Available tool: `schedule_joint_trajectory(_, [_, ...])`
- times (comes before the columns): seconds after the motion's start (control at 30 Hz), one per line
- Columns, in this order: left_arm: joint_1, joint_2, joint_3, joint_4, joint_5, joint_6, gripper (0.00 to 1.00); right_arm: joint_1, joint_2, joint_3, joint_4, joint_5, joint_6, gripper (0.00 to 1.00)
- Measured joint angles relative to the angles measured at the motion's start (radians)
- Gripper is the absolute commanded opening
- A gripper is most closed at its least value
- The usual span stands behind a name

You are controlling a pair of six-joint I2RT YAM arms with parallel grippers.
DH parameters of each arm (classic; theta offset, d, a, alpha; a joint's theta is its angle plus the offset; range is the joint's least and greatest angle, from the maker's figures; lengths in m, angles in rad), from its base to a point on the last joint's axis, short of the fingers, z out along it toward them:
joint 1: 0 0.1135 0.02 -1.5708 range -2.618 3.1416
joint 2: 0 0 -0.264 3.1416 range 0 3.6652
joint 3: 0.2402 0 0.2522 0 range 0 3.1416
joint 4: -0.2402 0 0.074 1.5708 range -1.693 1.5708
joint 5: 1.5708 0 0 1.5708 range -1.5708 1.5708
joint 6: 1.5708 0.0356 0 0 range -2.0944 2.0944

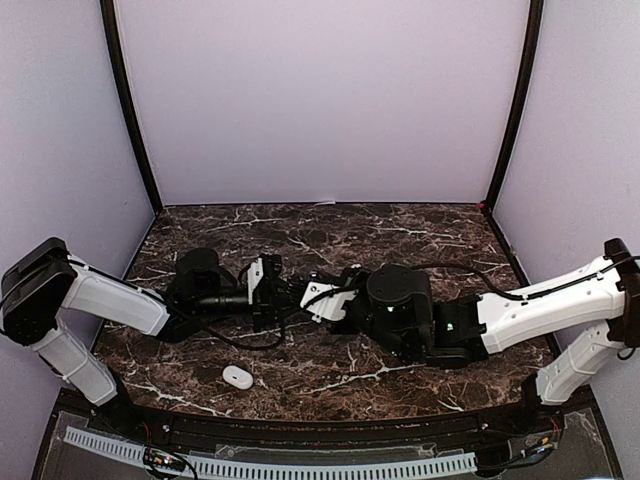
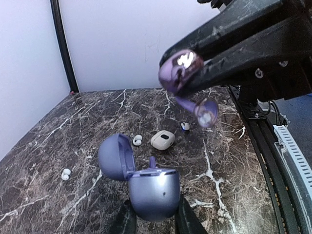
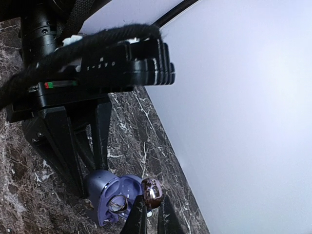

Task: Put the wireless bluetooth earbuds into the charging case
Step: Insert the left earbud into the left side groove of the charging case.

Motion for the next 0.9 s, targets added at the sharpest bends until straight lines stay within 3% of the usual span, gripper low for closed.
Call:
schedule_joint_trajectory(0.33, [0.001, 0.0, -0.003, -0.029, -0.013, -0.027, 0.02, 0.0, 0.048, -0.012, 0.065, 0.062, -0.116, 0.0])
schedule_joint_trajectory(0.9, [0.001, 0.0, -0.053, 0.083, 0.043, -0.103, 0.02, 0.001, 0.111, -0.013, 0.124, 0.122, -0.185, 0.0])
